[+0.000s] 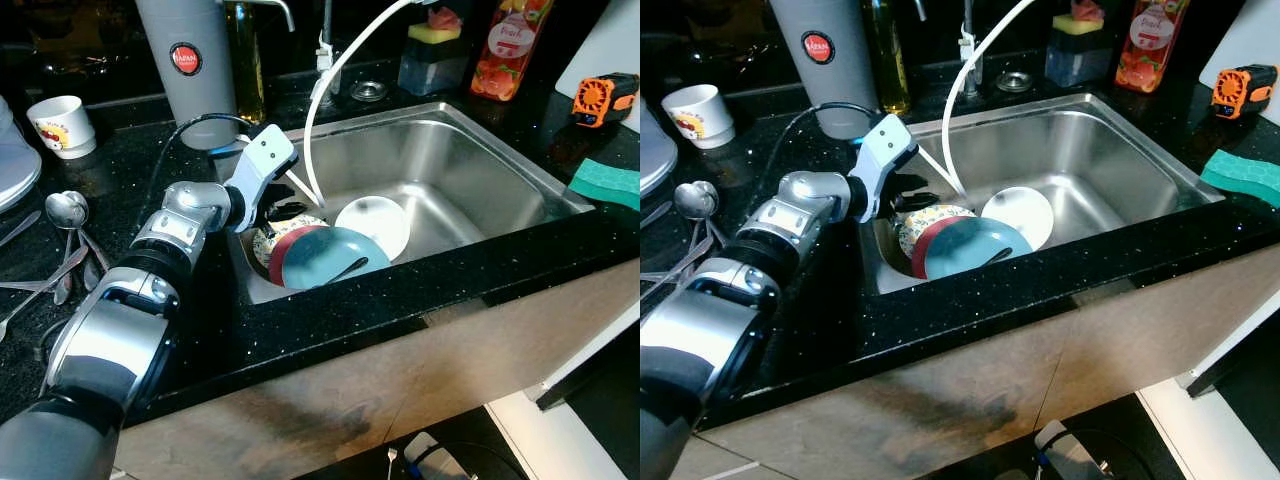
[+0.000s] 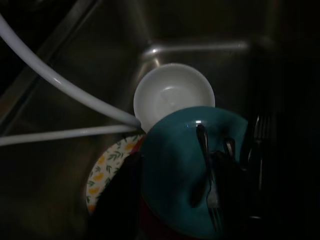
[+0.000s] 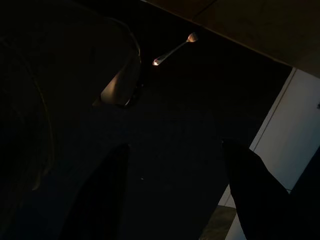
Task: Kitchen organization
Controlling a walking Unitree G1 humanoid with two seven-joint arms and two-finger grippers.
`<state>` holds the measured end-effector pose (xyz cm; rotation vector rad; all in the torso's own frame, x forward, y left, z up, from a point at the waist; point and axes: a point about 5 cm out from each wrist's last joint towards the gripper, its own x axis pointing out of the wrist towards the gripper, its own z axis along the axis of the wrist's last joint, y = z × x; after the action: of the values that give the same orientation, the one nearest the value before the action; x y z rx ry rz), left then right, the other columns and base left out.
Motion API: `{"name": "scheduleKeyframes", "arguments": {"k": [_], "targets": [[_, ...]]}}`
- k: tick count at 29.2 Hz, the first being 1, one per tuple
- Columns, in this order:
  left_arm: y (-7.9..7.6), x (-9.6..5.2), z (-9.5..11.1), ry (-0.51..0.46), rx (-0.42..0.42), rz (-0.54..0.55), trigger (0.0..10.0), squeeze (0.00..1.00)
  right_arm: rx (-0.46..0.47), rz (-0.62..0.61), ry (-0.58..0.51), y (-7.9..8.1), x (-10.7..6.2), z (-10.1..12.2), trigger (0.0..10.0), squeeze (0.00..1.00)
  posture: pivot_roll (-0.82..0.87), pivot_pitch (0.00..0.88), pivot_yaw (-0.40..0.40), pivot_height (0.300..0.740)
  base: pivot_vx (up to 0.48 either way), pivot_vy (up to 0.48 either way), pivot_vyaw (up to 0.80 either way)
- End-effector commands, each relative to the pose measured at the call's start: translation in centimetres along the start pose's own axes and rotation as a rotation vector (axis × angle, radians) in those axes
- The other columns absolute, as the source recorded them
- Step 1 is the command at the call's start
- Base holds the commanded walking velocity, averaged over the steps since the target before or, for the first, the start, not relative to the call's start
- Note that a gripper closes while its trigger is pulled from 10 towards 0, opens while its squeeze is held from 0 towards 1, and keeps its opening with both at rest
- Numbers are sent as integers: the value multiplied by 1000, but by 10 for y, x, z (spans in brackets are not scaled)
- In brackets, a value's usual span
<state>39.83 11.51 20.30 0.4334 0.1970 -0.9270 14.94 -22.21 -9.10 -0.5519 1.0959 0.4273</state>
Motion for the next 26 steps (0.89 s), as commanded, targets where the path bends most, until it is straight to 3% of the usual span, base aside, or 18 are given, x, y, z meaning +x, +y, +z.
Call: {"name": "scheduleKeyframes", "arguments": {"k": [1,9,12,13,15,16,17,21,26], "targets": [[2,1,5,-8,17,4,10000,1000,-1,5,-6,3,0,0,10000,0,-109,36,80,740,0,0,0],[11,-8,6,-5,55,46,10000,1000,-4,9,-9,6,1,2,10000,0,-90,13,86,740,0,0,0],[24,-20,8,12,106,137,10000,1000,-5,11,-14,7,2,4,10000,0,-75,0,90,740,0,0,0],[33,-28,9,23,120,214,10000,431,-5,16,-17,7,2,5,10000,0,-68,0,91,740,0,0,0],[39,-33,10,29,124,265,10000,431,-5,20,-19,7,2,6,10000,0,-65,0,91,740,0,0,0],[46,-41,10,40,121,331,10000,0,-4,25,-20,7,2,7,10000,0,-59,0,89,740,0,0,0],[53,-49,6,55,100,397,10000,0,-1,34,-24,8,2,8,10000,0,-52,0,87,740,0,0,0],[59,-64,-7,102,54,489,10000,0,5,47,-28,8,3,10,10000,0,-27,0,82,740,0,0,0],[52,-92,-42,182,-63,575,10000,0,4,59,-31,8,3,14,10000,0,-11,0,81,740,0,0,0]]}}
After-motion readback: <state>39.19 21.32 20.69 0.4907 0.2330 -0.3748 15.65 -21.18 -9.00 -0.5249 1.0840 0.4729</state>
